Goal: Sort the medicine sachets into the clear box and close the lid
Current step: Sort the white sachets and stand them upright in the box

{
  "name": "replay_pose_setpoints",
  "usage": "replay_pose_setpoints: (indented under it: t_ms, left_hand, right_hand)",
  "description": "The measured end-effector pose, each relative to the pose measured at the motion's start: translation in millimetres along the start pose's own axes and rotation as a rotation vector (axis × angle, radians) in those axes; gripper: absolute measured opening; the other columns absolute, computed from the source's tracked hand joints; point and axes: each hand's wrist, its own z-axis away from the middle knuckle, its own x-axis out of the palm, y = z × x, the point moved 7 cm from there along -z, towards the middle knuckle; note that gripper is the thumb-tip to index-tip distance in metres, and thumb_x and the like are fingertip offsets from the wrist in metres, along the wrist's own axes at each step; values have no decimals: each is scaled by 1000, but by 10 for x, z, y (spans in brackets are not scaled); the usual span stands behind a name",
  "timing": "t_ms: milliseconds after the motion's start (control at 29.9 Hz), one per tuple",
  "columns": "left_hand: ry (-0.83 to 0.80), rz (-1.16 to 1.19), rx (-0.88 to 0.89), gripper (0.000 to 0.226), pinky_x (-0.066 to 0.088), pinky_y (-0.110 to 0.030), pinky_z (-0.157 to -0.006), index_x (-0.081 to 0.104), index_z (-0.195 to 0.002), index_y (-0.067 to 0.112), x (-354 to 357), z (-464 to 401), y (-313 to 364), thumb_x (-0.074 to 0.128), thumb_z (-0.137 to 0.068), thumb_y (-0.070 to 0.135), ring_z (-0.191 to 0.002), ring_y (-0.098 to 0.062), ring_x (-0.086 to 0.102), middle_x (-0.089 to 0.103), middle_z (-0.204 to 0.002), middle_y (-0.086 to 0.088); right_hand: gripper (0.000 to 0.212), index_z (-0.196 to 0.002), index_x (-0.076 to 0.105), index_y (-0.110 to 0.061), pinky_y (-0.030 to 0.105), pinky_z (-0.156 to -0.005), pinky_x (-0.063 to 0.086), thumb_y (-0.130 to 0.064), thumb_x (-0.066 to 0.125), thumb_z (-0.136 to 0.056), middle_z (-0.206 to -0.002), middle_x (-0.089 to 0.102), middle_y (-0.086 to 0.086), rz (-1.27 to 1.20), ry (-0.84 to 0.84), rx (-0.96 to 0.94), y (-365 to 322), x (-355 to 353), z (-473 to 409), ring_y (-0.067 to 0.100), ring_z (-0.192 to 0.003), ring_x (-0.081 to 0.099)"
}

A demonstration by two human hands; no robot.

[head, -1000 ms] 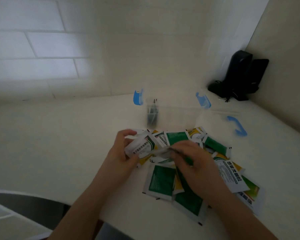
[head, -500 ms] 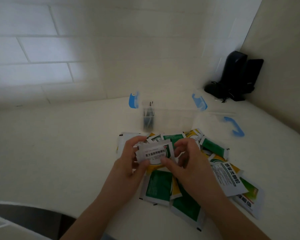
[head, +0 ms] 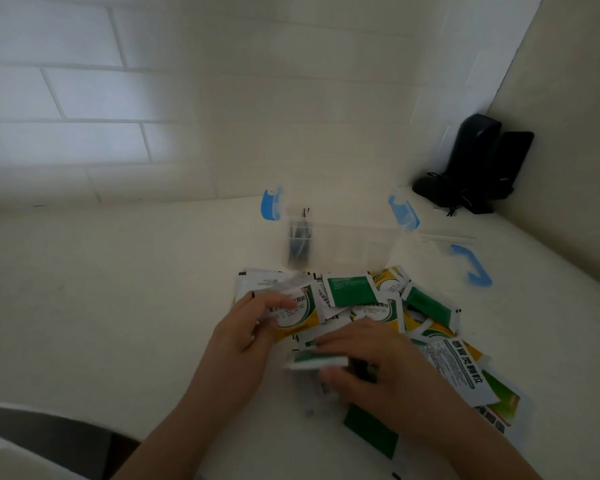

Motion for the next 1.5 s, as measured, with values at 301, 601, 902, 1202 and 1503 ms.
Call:
replay_pose_setpoints:
  t_ms: [301, 601, 902, 1202, 1503]
  left_hand:
    - [-144, 60, 13, 21, 50, -11, -77, 61, -99, 44, 115, 17, 74, 57, -78, 43, -99, 3, 59, 61, -110, 19]
    - [19, 12, 44, 8, 49, -14, -66, 53, -88, 35, -37, 20, 33, 51, -81, 33, -84, -4, 61, 63, -92, 14]
    - [-8, -17, 72, 41, 47, -6, -70, 52, -93, 44, 7, 31, 64, 47, -89, 4, -100, 4, 56, 57, -107, 16]
    - [12, -33, 29, 12, 46, -7, -67, 56, -90, 35, -20, 30, 14, 46, -91, 27, -91, 3, 56, 57, -98, 19]
    - [-22, -72, 4, 19, 48, -7, -71, 52, -91, 40, 7, 25, 10, 63, -79, 30, -98, 8, 53, 54, -105, 21]
  right_hand:
    - [8, -89, 62, -19, 16, -55, 54, -19, 61, -81, -78, 75, -7, -740, 345, 387, 333, -142, 46, 12, -68, 71]
    - [22, -79, 46, -43, 5, -64, 45, -50, 63, -67, -79, 59, -19, -84, 270, 268, 228, -167, 28, -12, -84, 52]
    - [55, -121, 42, -48, 15, -96, 15, -53, 63, -71, -116, 42, -30, 189, -86, 0, 119, 157, 17, -9, -111, 27]
    - [40, -96, 57, -48, 24, -69, 57, -26, 73, -67, -96, 68, -6, -518, 127, 266, 201, -134, 32, 7, -85, 67]
    - [28, -69, 59, -31, 26, -57, 57, -30, 76, -47, -90, 73, -4, -950, 334, 328, 383, -268, 76, 24, -79, 71]
